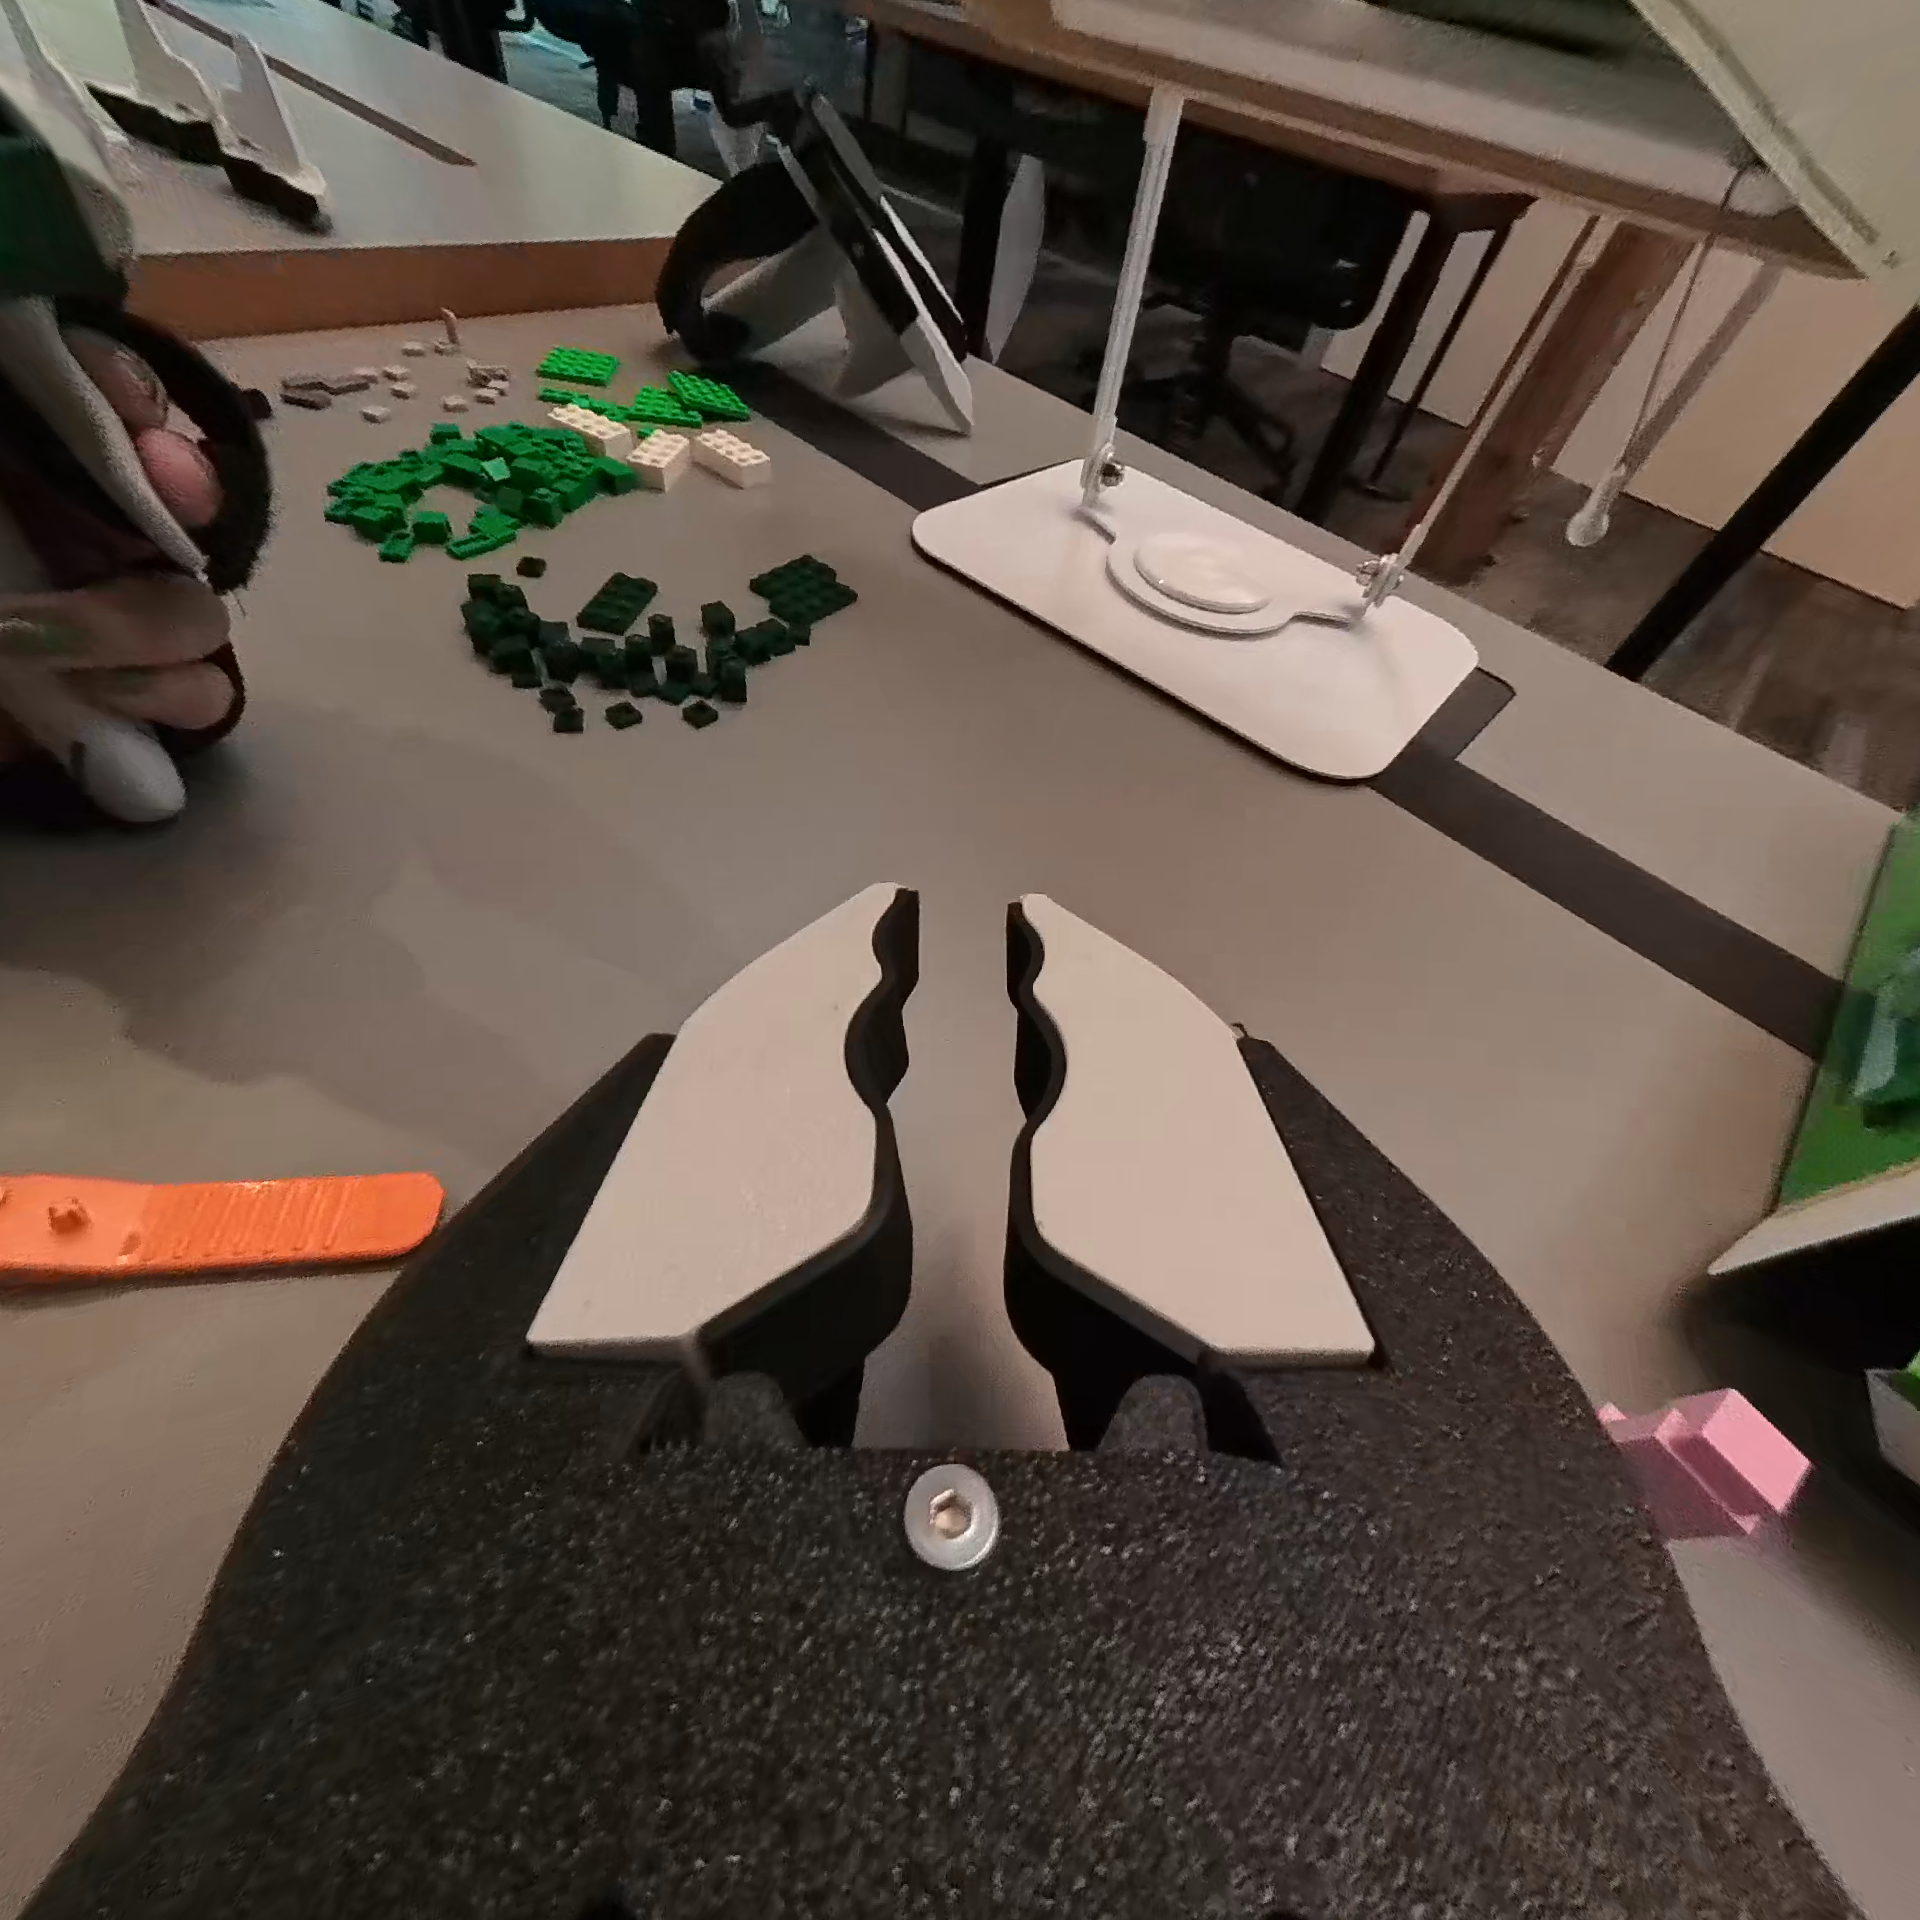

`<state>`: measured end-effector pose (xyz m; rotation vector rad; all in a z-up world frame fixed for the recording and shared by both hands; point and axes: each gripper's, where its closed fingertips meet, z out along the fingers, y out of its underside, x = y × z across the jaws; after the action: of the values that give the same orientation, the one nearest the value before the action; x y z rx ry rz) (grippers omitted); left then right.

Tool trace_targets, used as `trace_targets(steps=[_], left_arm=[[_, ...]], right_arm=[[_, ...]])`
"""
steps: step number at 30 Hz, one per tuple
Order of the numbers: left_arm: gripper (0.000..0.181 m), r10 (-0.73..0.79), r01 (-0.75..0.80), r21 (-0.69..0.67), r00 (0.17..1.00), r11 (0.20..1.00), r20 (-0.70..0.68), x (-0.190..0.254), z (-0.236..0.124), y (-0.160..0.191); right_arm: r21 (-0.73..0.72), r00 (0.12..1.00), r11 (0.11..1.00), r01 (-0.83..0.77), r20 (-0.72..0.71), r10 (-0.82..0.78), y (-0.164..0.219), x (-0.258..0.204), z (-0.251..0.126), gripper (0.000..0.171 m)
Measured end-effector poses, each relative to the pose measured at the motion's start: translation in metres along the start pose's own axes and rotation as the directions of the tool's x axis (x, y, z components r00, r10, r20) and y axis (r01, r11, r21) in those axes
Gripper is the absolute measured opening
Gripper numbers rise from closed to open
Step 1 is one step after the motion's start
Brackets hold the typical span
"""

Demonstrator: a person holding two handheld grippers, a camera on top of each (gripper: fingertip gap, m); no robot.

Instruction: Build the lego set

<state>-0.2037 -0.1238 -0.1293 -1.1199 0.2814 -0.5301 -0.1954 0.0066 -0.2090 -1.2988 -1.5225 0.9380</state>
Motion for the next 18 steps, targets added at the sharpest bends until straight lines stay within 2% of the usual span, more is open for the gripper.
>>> trace_targets(steps=[18], left_arm=[[0.035,-0.047,0.047,0.015,0.999,0.999,-0.014,-0.001,-0.001,-0.001]], right_arm=[[-0.131,0.983,0.974,0.183,0.022,-0.182,0.017,-0.016,0.012,0.015]])
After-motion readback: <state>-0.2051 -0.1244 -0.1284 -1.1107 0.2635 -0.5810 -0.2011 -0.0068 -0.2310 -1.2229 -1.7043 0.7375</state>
